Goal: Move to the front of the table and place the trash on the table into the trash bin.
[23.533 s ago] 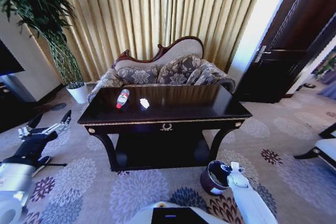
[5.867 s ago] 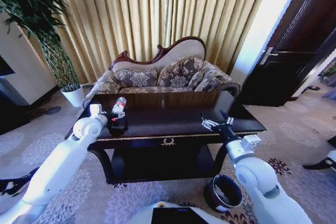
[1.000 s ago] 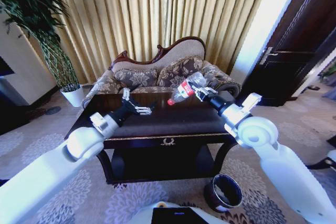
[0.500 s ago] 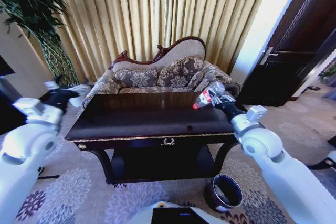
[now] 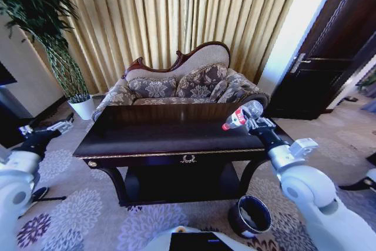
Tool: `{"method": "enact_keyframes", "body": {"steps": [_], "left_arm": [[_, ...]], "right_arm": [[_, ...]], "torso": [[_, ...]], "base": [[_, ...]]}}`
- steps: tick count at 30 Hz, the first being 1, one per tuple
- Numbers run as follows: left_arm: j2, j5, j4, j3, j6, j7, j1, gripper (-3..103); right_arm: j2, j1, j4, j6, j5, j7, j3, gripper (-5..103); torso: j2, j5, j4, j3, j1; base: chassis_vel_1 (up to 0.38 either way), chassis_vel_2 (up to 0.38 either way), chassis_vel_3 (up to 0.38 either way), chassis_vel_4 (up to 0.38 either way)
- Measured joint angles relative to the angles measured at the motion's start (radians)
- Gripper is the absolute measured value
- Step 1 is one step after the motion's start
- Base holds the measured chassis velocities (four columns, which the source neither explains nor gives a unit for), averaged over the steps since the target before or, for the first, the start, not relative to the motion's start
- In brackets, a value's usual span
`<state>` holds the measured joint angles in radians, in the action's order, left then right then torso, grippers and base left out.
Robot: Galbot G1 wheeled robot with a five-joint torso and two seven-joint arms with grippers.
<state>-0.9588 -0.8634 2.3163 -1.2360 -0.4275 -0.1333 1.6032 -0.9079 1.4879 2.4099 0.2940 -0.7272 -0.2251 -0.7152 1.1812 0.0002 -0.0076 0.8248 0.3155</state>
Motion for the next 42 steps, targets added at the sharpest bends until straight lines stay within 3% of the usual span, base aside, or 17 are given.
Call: {"method": "enact_keyframes", "body": {"steps": [16, 26, 42], "left_arm": [[-0.079, 0.056, 0.076, 0.055, -0.008, 0.035, 0.048, 100], [-0.049, 0.056, 0.077, 0.059, -0.006, 0.035, 0.052, 100], [-0.060, 0.054, 0.080, 0.071, -0.002, 0.035, 0.059, 100]], "right_arm": [[0.019, -0.009, 0.012, 0.004, 0.038, 0.002, 0.051, 25], [0.004, 0.018, 0.026, 0.005, 0.034, 0.001, 0.011, 25], [-0.017, 0.051, 0.046, 0.005, 0.049, 0.000, 0.013, 25]], "torso": [[0.000, -0.0003, 0.0002, 0.000, 0.000], [0.000, -0.0002, -0.0001, 0.000, 0.000], [0.000, -0.0001, 0.0001, 0.000, 0.000]], "base": [[0.000, 0.000, 0.000, 0.000], [0.000, 0.000, 0.000, 0.000], [0.042, -0.051, -0.039, 0.047]]}}
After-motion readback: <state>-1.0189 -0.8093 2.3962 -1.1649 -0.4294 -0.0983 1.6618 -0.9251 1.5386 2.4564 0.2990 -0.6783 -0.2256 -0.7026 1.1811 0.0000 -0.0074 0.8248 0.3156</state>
